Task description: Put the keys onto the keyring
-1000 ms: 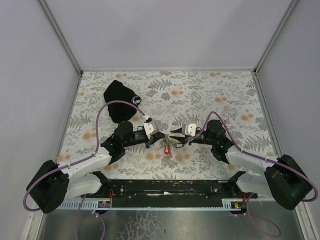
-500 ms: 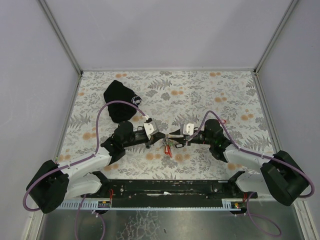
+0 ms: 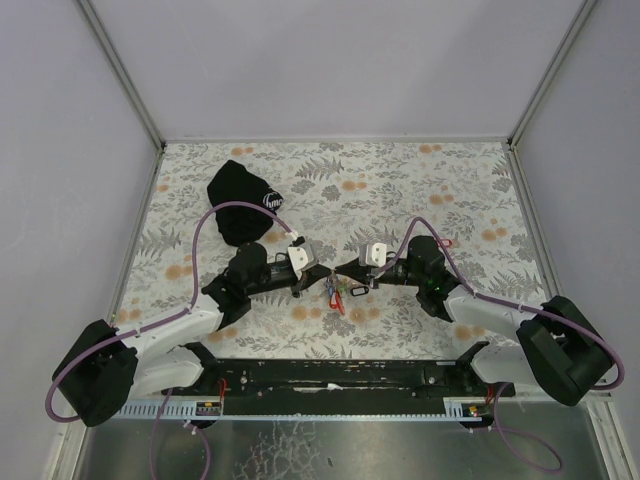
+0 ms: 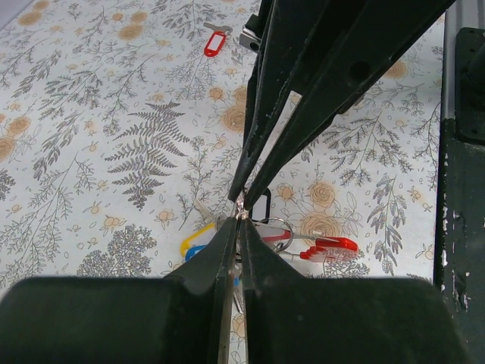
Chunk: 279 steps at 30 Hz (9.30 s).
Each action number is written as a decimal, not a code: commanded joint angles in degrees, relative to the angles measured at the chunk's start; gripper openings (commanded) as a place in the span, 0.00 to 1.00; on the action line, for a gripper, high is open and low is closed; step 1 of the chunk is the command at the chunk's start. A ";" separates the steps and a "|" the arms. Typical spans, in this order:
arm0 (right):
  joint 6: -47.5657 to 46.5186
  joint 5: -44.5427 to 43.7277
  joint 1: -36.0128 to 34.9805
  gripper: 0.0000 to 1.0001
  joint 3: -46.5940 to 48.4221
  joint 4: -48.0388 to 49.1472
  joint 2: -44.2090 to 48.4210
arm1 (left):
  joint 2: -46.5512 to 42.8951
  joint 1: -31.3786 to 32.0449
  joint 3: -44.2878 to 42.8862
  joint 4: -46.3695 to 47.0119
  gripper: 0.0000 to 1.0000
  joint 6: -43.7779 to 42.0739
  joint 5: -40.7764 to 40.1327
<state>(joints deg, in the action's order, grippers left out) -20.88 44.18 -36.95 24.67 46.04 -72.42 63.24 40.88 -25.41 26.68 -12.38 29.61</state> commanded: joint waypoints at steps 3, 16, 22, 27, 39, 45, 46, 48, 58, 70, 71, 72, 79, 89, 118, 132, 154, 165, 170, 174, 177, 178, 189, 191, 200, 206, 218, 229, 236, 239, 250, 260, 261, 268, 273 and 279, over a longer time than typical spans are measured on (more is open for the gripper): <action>-0.19 0.80 0.30 0.03 2.83 1.08 0.29 | -2.06 0.44 -0.15 2.79 0.16 -1.23 0.95; -1.55 2.40 0.30 0.00 2.20 -1.25 2.04 | 0.64 -4.73 6.66 18.56 0.27 1.57 6.93; -0.94 3.89 0.30 0.00 2.82 -1.14 1.50 | 2.63 -5.29 5.98 19.34 0.25 0.58 10.02; -0.34 4.32 0.30 0.00 2.71 -0.50 1.36 | 3.35 -5.29 5.68 19.80 0.23 0.18 10.91; 0.47 5.59 0.30 0.00 2.65 0.30 1.14 | 4.47 -5.29 4.63 19.85 0.15 0.43 12.79; 0.67 6.06 0.30 0.00 2.77 0.13 1.06 | 3.82 -5.27 4.71 19.64 0.11 0.40 13.16; 0.71 6.09 0.25 0.00 2.85 0.03 0.98 | 3.73 -5.34 4.69 19.61 0.11 0.37 13.14; 0.67 6.05 0.30 0.00 2.90 -0.07 0.88 | 3.27 -5.29 4.75 19.47 0.11 0.60 13.10; 0.27 5.28 0.30 0.00 2.71 -0.73 1.41 | 1.58 -5.27 5.46 18.82 0.14 0.34 12.60; 0.76 5.69 0.30 0.00 2.76 -0.27 1.33 | 4.53 -5.29 4.07 18.12 0.15 0.23 13.45; 0.86 5.79 0.30 0.00 2.75 -0.28 1.32 | 4.75 -5.29 3.98 18.25 0.15 0.36 13.65; 0.89 5.82 0.30 0.00 2.78 -0.21 1.24 | 4.93 -5.29 3.95 18.38 0.14 0.54 13.71; 1.24 6.35 0.30 0.00 3.02 -0.38 0.72 | 4.81 -5.28 3.71 18.46 0.05 0.69 13.96; 4.80 -7.60 0.30 0.41 3.43 -7.13 7.30 | 2.72 -5.28 3.12 13.73 0.00 0.23 9.29; 34.94 -48.73 31.08 0.58 18.40 -36.84 -11.42 | 1.63 -5.20 -0.24 6.40 0.00 3.04 2.57; 35.72 -43.67 39.23 0.48 25.04 -46.02 -21.72 | 2.32 -5.20 -0.67 6.11 0.00 3.06 3.08; 36.13 -33.16 25.61 0.23 22.00 -58.05 -16.78 | 0.49 -5.20 -0.26 5.99 0.00 3.41 3.01; 34.16 -53.84 29.18 0.48 22.40 -59.13 -10.45 | 0.32 -5.03 -0.19 6.22 0.00 3.87 2.83; 34.76 -50.28 32.53 0.52 23.51 -57.12 -14.71 | -0.08 -4.98 -0.03 6.11 0.00 3.94 2.51; 35.21 -48.28 32.92 0.53 24.76 -56.31 -18.10 | 0.11 -5.01 -0.12 6.11 0.00 4.09 2.74; 35.10 -47.50 32.93 0.53 25.51 -56.54 -20.05 | -0.09 -4.98 -0.04 5.98 0.00 4.02 2.73; 35.05 -46.84 32.91 0.53 25.52 -56.43 -20.57 | -0.12 -4.94 0.00 6.01 0.00 3.95 2.66; 32.21 -40.94 30.63 0.37 27.57 -58.12 -26.10 | 0.30 -4.94 -0.05 6.02 0.00 4.18 2.75; 31.88 -39.71 29.06 0.33 28.28 -59.57 -26.89 | 0.25 -4.93 0.00 6.02 0.00 4.17 2.76; 31.22 -37.62 22.30 0.30 29.14 -64.42 -20.92 | 0.19 -4.94 -0.11 5.89 0.00 4.16 2.84; 26.10 -39.86 22.03 0.35 31.58 -65.14 -17.34 | 0.00 -4.94 0.01 5.84 0.00 4.03 2.52; 15.28 -38.21 21.08 0.36 35.77 -62.11 -22.49 | 0.55 -4.94 -0.18 5.81 0.00 4.10 2.77; 12.77 -38.46 21.11 0.29 38.47 -62.17 -28.89 | 0.61 -4.93 -0.26 5.76 0.00 4.04 3.13; 13.12 -39.43 21.13 0.23 38.92 -63.88 -30.13 | 0.48 -4.94 -0.27 5.67 0.00 4.10 3.08; 13.64 -40.05 21.11 0.18 38.47 -64.27 -29.83 | 0.39 -4.94 -0.27 5.62 0.00 4.04 3.19; 19.92 -35.83 21.08 0.00 35.11 -64.58 -21.76 | 0.19 -4.92 -0.20 5.58 0.00 4.04 3.03; 27.73 -19.65 20.66 0.00 18.91 -42.76 -8.38 | 0.30 -4.94 -0.08 6.18 0.00 4.12 2.91; 29.07 -17.88 20.56 0.00 16.80 -37.44 -7.61 | 0.43 -4.90 -0.12 6.19 0.00 4.20 2.95; 35.92 -11.49 19.85 0.00 3.70 -9.62 -8.13 | -0.05 -4.87 0.24 6.82 0.00 4.53 3.05; 38.64 -10.55 19.05 0.00 -4.00 11.74 -12.65 | 0.11 -4.94 0.55 7.40 0.00 4.83 3.14; 40.18 -11.00 18.14 0.00 -9.79 29.09 -21.08 | -0.16 -4.94 0.83 7.95 0.00 4.87 3.14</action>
<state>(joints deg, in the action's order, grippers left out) 17.28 31.90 -17.67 16.62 56.77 -89.95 64.51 35.94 -24.21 30.02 -8.14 32.91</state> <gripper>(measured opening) 0.010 0.008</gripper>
